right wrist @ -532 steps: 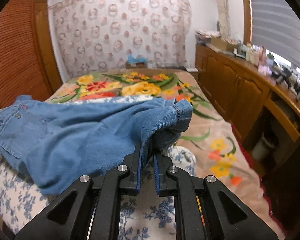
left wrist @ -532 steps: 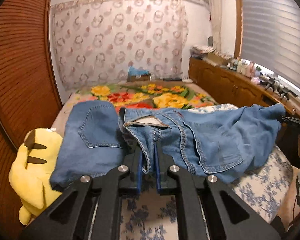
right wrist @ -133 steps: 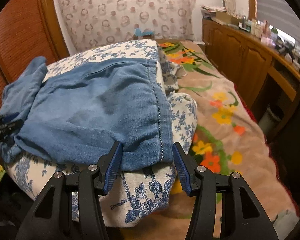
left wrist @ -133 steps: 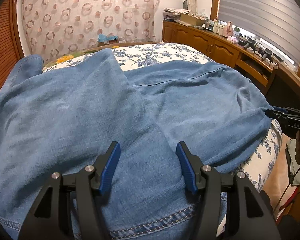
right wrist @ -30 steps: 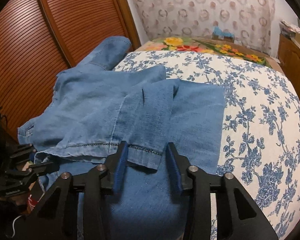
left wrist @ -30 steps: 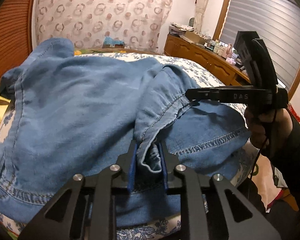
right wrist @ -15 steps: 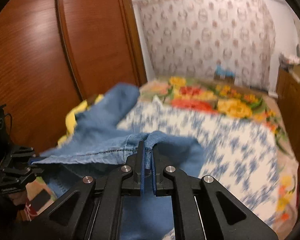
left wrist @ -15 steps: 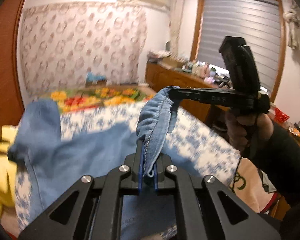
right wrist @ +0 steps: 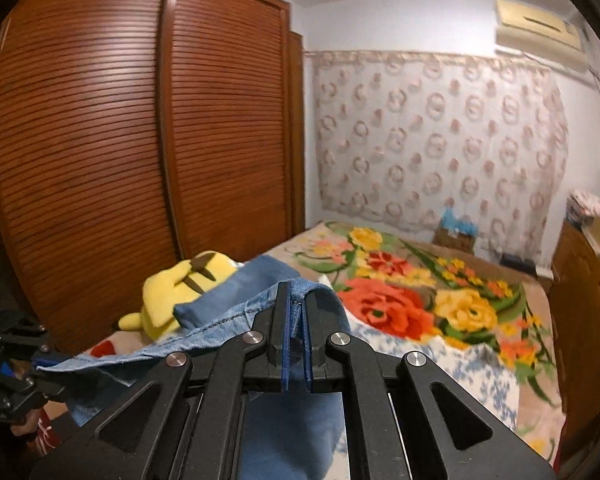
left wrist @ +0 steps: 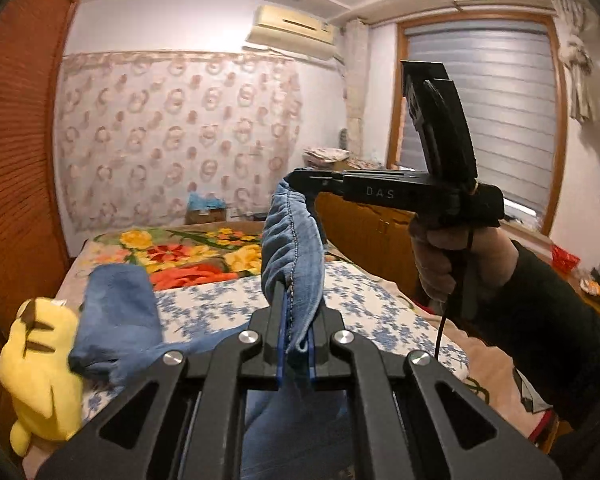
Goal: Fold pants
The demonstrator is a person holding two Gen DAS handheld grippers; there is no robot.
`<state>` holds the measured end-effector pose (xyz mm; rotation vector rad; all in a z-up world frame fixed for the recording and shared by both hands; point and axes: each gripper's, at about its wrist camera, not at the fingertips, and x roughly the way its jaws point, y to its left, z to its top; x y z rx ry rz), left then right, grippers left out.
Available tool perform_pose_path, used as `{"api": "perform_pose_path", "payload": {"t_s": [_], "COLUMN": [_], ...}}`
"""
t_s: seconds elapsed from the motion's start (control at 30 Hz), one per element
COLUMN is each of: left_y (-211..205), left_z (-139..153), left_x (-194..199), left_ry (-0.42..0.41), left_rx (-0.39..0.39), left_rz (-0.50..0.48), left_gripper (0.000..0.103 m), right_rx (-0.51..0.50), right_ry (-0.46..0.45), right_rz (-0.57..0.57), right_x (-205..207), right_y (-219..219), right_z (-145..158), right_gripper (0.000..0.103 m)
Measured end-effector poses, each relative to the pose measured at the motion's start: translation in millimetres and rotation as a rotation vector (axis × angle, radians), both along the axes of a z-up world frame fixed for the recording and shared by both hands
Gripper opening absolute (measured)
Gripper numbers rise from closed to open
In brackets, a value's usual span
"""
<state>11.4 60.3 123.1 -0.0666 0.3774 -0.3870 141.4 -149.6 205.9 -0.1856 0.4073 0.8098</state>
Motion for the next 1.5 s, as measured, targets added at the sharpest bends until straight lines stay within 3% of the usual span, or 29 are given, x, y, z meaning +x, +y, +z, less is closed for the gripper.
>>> {"api": "perform_pose_path", "payload": {"t_s": [0.13, 0.27, 0.53, 0.9, 1.0, 1.03, 1.07, 1.13, 1.17, 1.4, 1.5], "left_y": [26, 52, 79, 96, 97, 98, 100, 102, 104, 105, 106], "left_z": [-20, -59, -129, -182, -186, -187, -187, -186, -186, -184, -182], "left_x": [-4, -2, 7, 8, 9, 9, 9, 9, 9, 8, 7], "left_ry": [0.04, 0.12, 0.253, 0.378, 0.387, 0.384, 0.382, 0.378, 0.377, 0.364, 0.352], "left_rx": [-0.02, -0.036, -0.063, -0.058, -0.051, -0.048, -0.044, -0.045, -0.052, -0.039, -0.037], "left_rz": [0.049, 0.095, 0.182, 0.236, 0.246, 0.258, 0.271, 0.282, 0.28, 0.313, 0.324], "left_gripper": [0.004, 0.004, 0.004, 0.006, 0.013, 0.021, 0.029, 0.036, 0.039, 0.043, 0.043], "right_rx": [-0.041, -0.089, -0.23, -0.337, -0.34, -0.334, -0.326, -0.31, -0.31, -0.23, -0.227], "right_ry": [-0.003, 0.03, 0.111, 0.21, 0.224, 0.234, 0.242, 0.25, 0.246, 0.217, 0.207], "right_rz": [0.048, 0.093, 0.155, 0.152, 0.139, 0.133, 0.131, 0.118, 0.11, 0.056, 0.022], "right_x": [3, 6, 10, 20, 20, 20, 21, 25, 27, 41, 51], "right_y": [44, 80, 156, 218, 223, 223, 223, 218, 215, 157, 120], "right_z": [-7, -31, -105, -183, -189, -189, -188, -183, -180, -142, -138], "right_gripper": [0.002, 0.002, 0.002, 0.002, 0.005, 0.011, 0.024, 0.035, 0.036, 0.044, 0.053]}}
